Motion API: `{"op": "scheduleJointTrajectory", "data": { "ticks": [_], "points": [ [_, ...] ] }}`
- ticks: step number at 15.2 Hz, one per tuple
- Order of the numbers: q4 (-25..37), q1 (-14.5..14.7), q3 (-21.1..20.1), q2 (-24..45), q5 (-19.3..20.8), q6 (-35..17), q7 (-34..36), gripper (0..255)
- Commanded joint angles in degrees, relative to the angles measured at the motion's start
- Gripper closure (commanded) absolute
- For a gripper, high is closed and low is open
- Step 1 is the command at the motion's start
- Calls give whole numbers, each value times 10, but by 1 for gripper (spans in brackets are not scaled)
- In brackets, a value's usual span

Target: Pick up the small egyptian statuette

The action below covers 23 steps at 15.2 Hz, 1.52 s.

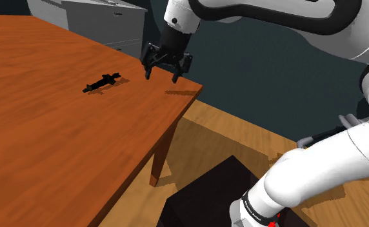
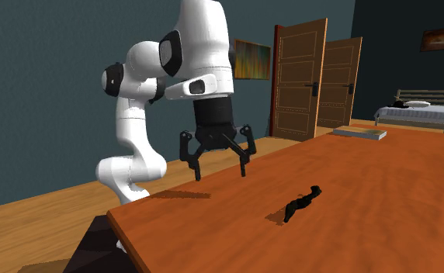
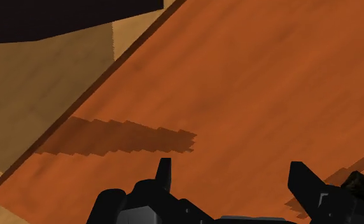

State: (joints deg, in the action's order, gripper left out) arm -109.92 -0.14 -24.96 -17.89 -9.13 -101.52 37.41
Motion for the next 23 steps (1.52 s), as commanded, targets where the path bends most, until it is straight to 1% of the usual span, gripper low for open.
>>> {"op": "scheduleJointTrajectory", "data": {
  "ticks": [1, 4, 6, 8, 11, 18, 20, 21, 23],
  "points": [
    [46, -1, -25, 45, 14, 3, 48, 0],
    [119, 2, -59, 117, 47, 9, 117, 0],
    [175, 11, -78, 171, 76, 17, 164, 0],
    [237, 27, -93, 229, 110, 31, 211, 0],
    [342, 67, -103, 318, 164, 62, 272, 0],
    [264, 56, -99, 299, 152, 0, 267, 0],
    [259, 55, -99, 298, 152, -4, 267, 0],
    [259, 55, -99, 298, 151, -4, 266, 255],
    [260, 55, -99, 299, 152, -3, 266, 255]
  ]
}}
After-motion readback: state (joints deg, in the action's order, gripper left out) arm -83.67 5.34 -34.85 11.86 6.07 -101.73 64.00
